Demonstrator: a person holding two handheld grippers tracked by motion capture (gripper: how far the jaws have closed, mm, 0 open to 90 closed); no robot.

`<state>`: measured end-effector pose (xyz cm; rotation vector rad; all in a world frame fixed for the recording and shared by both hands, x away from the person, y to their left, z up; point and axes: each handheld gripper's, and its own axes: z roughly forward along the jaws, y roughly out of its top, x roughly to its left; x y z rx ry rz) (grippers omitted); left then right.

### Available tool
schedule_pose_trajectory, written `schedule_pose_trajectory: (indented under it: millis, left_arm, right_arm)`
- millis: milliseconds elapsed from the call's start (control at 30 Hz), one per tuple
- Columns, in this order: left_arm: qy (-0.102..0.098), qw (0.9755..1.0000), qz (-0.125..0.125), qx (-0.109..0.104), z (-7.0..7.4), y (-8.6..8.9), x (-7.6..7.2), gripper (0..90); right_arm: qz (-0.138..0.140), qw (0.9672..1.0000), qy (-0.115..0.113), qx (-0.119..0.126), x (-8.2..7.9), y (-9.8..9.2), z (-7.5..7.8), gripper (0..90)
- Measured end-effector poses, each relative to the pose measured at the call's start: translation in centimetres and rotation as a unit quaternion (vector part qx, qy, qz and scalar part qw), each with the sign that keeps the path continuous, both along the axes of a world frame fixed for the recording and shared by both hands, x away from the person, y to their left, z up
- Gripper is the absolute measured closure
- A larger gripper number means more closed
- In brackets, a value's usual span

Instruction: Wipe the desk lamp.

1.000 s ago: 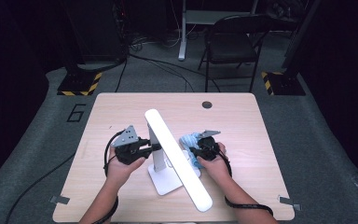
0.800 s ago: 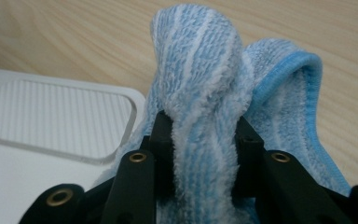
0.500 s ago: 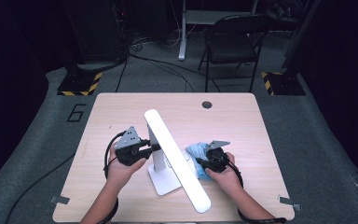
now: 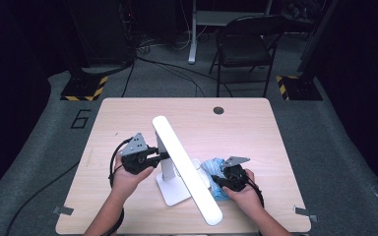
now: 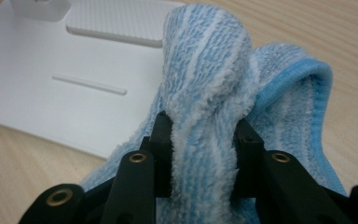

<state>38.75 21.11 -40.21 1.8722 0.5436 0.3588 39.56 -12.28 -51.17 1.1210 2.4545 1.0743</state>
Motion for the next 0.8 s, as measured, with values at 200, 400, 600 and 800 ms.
schedule_pose_trajectory:
  millis: [200, 400, 600, 800]
  left_arm:
    - [0.003, 1.0, -0.006, -0.007, -0.1, 0.1, 0.2, 75.5]
    - [0.004, 0.9999, -0.005, -0.009, -0.1, 0.1, 0.2, 75.4]
    - [0.005, 0.9999, 0.002, -0.009, -0.1, 0.0, 0.1, 75.2]
    - [0.002, 0.9999, 0.011, -0.007, -0.1, -0.4, -0.1, 75.4]
  right_arm:
    - [-0.009, 0.9999, -0.007, 0.006, 1.5, 0.8, -0.2, 67.3]
    - [-0.02, 0.9998, -0.003, 0.009, 3.6, 2.0, 0.0, 67.2]
    - [-0.027, 0.9989, -0.014, 0.035, 4.6, 2.7, 0.7, 67.1]
    - [-0.01, 0.9979, -0.021, 0.06, 4.1, 2.4, 2.2, 66.6]
